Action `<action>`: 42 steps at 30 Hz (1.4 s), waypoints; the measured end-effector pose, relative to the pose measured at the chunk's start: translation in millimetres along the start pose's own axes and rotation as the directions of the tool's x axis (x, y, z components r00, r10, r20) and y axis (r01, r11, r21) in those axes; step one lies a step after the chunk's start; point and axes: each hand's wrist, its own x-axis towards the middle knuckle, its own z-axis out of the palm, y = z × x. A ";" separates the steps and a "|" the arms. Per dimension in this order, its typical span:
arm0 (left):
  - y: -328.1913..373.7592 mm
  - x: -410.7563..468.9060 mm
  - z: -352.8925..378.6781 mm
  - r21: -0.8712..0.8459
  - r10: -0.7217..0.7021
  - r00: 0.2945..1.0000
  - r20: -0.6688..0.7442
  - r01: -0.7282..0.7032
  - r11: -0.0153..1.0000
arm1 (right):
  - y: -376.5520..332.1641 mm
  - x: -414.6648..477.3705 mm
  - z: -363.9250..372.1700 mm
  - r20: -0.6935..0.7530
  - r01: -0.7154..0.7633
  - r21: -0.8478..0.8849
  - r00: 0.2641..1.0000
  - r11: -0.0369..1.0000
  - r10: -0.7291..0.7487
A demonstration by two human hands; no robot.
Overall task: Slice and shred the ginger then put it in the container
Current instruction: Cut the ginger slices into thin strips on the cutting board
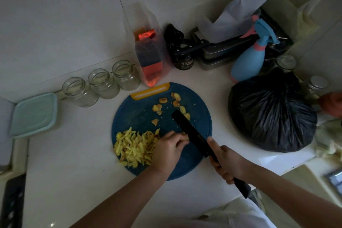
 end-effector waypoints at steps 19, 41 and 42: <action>-2.5 -4.7 7.2 0.001 -0.112 0.993 -0.046 0.113 0.994 | -36.0 12.3 23.5 -0.242 0.022 -0.285 0.966 0.958 -0.094; 13.2 -5.2 0.5 -0.024 -0.140 0.988 -0.066 0.138 0.990 | 19.3 -4.9 23.2 -0.293 0.052 -0.001 0.955 0.999 -0.050; 13.4 -5.3 0.0 -0.020 -0.131 0.989 -0.066 0.130 0.991 | 18.0 -7.7 22.3 -0.285 0.062 0.025 0.957 0.998 -0.052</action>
